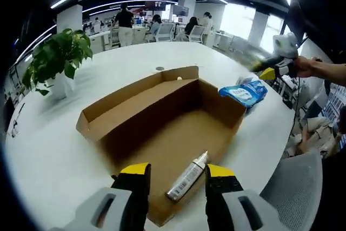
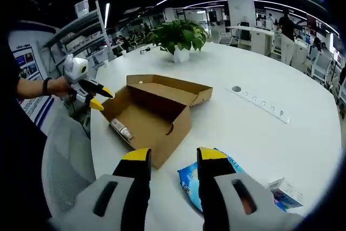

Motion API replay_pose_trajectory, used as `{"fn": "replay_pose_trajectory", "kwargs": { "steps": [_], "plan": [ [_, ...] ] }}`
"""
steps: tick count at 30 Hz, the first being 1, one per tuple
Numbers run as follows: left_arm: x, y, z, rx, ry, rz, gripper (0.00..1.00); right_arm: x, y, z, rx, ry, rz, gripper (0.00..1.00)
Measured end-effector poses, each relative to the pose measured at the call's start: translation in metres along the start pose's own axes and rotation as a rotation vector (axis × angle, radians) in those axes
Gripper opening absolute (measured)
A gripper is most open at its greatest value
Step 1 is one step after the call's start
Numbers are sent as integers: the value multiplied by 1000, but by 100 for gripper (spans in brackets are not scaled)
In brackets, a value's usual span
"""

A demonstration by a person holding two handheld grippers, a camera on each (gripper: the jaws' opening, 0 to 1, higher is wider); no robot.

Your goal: Operate the shoe box by opening the lid, removing the specified soft item, and placing it in the target area until the item is outside and the box remains undamaged.

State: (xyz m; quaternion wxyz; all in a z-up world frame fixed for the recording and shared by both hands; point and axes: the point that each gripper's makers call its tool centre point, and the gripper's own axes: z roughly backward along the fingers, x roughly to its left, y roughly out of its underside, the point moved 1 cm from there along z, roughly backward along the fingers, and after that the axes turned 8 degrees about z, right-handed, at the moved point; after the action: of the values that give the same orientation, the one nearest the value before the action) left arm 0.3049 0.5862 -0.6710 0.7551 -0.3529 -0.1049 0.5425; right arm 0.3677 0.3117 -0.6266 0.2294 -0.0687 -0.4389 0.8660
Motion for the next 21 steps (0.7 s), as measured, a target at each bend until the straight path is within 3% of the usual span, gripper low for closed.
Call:
{"fn": "replay_pose_trajectory", "kwargs": {
  "steps": [10,16,21],
  "plan": [
    [10,7,-24,107,32,-48,41,29,27,11,19,-24,-30,37],
    [0,18,-40,205,127,-147,43,41,44,17,33,-25,-37,37],
    [-2,16,-51,231,168,-195,43,50,58,21,35,-18,-71,37]
  ]
}}
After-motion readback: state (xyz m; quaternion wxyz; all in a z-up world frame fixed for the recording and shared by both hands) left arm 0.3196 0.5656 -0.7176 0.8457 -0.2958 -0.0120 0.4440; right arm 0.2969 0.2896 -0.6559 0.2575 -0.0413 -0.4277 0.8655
